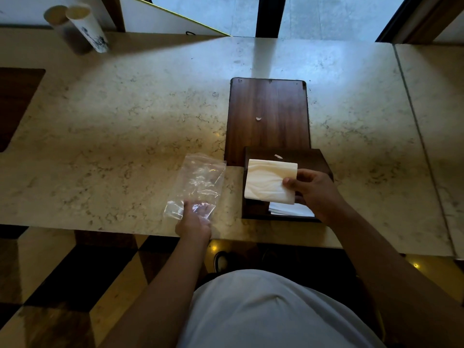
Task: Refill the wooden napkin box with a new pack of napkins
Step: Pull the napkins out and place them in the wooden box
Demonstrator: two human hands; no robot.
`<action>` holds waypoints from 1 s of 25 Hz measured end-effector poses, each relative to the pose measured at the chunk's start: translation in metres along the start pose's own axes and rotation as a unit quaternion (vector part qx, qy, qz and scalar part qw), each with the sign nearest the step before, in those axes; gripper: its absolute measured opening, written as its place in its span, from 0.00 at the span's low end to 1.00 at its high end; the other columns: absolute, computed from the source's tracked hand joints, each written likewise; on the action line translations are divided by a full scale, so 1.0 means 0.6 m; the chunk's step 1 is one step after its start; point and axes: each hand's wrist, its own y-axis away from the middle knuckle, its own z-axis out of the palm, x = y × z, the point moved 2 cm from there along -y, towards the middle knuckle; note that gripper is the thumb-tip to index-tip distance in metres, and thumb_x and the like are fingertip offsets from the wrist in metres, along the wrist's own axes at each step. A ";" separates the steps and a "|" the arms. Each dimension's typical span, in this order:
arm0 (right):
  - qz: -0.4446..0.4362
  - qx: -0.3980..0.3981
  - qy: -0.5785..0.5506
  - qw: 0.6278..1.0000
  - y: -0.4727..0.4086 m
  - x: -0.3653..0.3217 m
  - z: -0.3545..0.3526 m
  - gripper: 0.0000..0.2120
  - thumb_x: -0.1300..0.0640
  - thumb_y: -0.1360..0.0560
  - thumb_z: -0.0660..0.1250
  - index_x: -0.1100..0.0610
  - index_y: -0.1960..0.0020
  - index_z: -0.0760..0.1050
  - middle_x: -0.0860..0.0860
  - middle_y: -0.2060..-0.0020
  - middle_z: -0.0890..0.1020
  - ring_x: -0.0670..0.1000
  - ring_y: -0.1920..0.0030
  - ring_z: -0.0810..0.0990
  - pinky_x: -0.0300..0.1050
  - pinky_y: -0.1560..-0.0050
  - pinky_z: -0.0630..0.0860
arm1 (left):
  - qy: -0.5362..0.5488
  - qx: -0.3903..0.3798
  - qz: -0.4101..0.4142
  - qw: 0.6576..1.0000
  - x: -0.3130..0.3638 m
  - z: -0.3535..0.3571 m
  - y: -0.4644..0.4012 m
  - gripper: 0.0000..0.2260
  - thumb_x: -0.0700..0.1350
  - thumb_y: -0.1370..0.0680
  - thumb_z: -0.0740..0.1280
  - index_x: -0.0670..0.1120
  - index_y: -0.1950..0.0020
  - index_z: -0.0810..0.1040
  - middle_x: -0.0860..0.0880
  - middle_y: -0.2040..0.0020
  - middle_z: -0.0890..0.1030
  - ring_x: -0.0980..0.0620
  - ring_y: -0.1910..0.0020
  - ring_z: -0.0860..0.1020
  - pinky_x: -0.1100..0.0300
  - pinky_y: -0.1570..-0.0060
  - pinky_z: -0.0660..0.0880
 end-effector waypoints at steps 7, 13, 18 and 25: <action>0.008 -0.003 0.000 1.000 -0.002 0.006 -0.003 0.12 0.62 0.24 0.71 0.61 0.40 0.80 0.56 0.47 0.86 0.55 0.48 0.86 0.54 0.50 0.84 | -0.079 -0.008 0.006 0.997 -0.014 -0.018 0.017 0.12 0.39 0.23 0.73 0.36 0.44 0.75 0.33 0.41 0.80 0.37 0.48 0.83 0.42 0.45 0.81; 0.009 -0.008 0.002 1.000 -0.003 0.005 -0.006 0.12 0.61 0.24 0.71 0.60 0.41 0.80 0.56 0.46 0.85 0.56 0.47 0.85 0.55 0.48 0.83 | -0.336 -0.110 -0.144 0.924 -0.026 -0.066 0.041 0.21 0.46 0.19 0.66 0.31 0.35 0.74 0.33 0.47 0.84 0.38 0.51 0.84 0.47 0.57 0.82; 0.016 -0.074 -0.043 0.996 0.008 -0.009 0.008 0.13 0.60 0.27 0.73 0.60 0.43 0.81 0.56 0.47 0.87 0.56 0.48 0.86 0.51 0.50 0.84 | -0.375 -0.246 -0.139 0.883 -0.007 0.010 0.063 0.32 0.63 0.21 0.63 0.33 0.39 0.78 0.32 0.45 0.84 0.35 0.46 0.85 0.43 0.48 0.82; 0.042 -0.120 -0.022 0.992 0.019 -0.010 0.016 0.20 0.57 0.30 0.75 0.59 0.40 0.80 0.56 0.46 0.86 0.56 0.47 0.86 0.55 0.47 0.83 | -0.250 -0.401 -0.173 0.864 -0.021 0.101 0.106 0.35 0.67 0.26 0.66 0.41 0.30 0.76 0.35 0.32 0.78 0.33 0.34 0.77 0.35 0.34 0.73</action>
